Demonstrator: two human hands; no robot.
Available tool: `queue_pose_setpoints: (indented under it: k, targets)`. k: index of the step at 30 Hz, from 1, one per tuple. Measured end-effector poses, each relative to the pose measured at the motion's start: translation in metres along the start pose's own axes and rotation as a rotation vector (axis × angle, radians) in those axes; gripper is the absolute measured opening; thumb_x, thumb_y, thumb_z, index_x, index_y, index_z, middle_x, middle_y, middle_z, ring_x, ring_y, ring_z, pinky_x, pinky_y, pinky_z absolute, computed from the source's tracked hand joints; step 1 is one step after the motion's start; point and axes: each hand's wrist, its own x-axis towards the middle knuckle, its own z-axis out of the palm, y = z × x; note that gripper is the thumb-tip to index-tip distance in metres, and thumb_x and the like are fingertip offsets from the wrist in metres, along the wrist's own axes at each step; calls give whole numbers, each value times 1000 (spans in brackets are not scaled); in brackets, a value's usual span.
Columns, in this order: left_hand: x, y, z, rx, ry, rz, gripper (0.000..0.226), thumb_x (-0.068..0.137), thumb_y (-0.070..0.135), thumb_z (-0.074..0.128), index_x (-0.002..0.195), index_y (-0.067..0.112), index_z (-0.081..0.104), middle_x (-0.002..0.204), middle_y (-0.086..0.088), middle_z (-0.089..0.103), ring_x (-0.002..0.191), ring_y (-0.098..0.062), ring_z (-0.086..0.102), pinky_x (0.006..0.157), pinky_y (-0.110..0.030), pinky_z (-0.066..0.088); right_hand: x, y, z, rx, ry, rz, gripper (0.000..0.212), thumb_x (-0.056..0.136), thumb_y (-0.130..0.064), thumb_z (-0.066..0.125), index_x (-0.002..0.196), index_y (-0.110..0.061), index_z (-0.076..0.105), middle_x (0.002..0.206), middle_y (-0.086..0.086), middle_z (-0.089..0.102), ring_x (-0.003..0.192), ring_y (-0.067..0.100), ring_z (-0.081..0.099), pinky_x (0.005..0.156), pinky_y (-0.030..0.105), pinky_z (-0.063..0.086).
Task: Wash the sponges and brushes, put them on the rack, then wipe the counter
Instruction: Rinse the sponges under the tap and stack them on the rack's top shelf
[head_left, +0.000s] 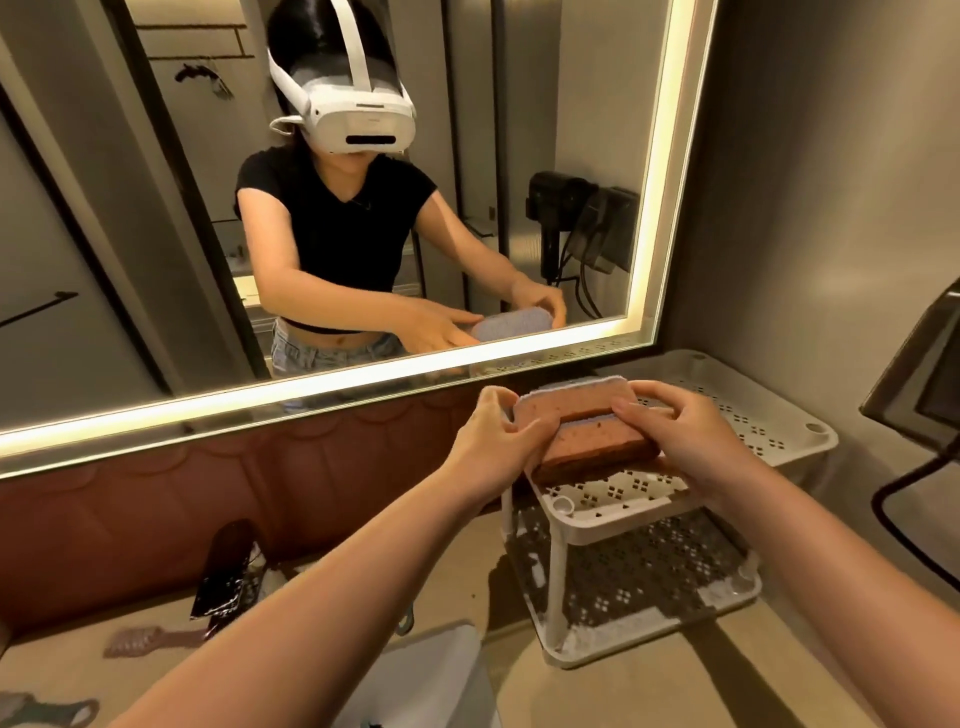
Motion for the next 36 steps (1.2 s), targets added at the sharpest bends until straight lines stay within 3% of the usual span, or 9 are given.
queue_pose_setpoints:
  k: [2, 4, 6, 10, 15, 19, 23, 31, 36]
  targets:
    - [6, -6, 9, 156, 63, 58, 42, 90, 48, 49, 118, 16, 49, 107, 0, 60, 88, -8, 58, 66, -17, 49, 7, 7, -4, 4, 5, 36, 28, 88, -25, 61, 116, -21, 58, 103, 9, 64, 90, 20, 65, 65, 29, 60]
    - [11, -9, 15, 312, 111, 97, 60, 81, 64, 41, 113, 16, 59, 105, -4, 62, 95, -20, 58, 80, -38, 53, 15, 12, -6, -32, 24, 41, 30, 88, -24, 62, 117, -19, 59, 104, 7, 62, 92, 21, 64, 69, 33, 60]
    - [13, -11, 20, 330, 63, 80, 78, 65, 75, 35, 115, 20, 59, 108, -3, 63, 100, -23, 59, 85, -46, 52, 22, 15, -9, -75, 45, 45, 31, 87, -24, 63, 116, -17, 59, 104, 7, 62, 93, 23, 64, 73, 40, 59]
    - [15, -13, 31, 497, 40, 76, 77, 72, 70, 48, 131, 22, 40, 123, 0, 56, 111, -23, 54, 94, -46, 46, 30, 22, -11, -118, 71, 58, 30, 86, -27, 64, 114, -17, 59, 103, 7, 61, 96, 26, 62, 78, 45, 58]
    - [20, -20, 39, 720, 185, 179, 68, 84, 51, 54, 139, 20, 29, 125, -3, 57, 112, -26, 51, 92, -42, 44, 41, 31, -5, -238, 163, 11, 39, 86, -36, 62, 118, -15, 56, 111, 9, 58, 101, 25, 57, 86, 45, 54]
    - [21, -20, 44, 830, 247, 220, 64, 90, 49, 48, 142, 21, 26, 120, -7, 59, 110, -27, 52, 88, -39, 43, 46, 34, -2, -323, 208, -7, 37, 85, -44, 60, 110, -17, 54, 108, 7, 58, 101, 26, 57, 87, 49, 52]
    - [19, -16, 48, 953, 275, 220, 50, 93, 49, 41, 134, 21, 35, 115, -8, 60, 107, -27, 52, 86, -36, 41, 51, 36, 2, -338, 229, -18, 31, 86, -47, 57, 92, -16, 58, 94, 4, 61, 93, 24, 58, 85, 49, 52]
    - [20, -12, 48, 927, 186, 118, 51, 94, 49, 39, 136, 21, 35, 125, -12, 51, 116, -30, 44, 92, -40, 38, 51, 39, 5, -567, 317, -41, 37, 85, -55, 52, 91, -18, 54, 101, 3, 56, 95, 23, 54, 75, 38, 47]
    - [7, -8, 41, 740, 181, 97, 52, 95, 49, 33, 141, 27, 28, 137, -9, 40, 123, -30, 38, 99, -43, 32, 29, 27, 13, -629, 501, -239, 29, 88, -46, 54, 96, -19, 51, 98, -1, 45, 93, 19, 45, 70, 31, 34]
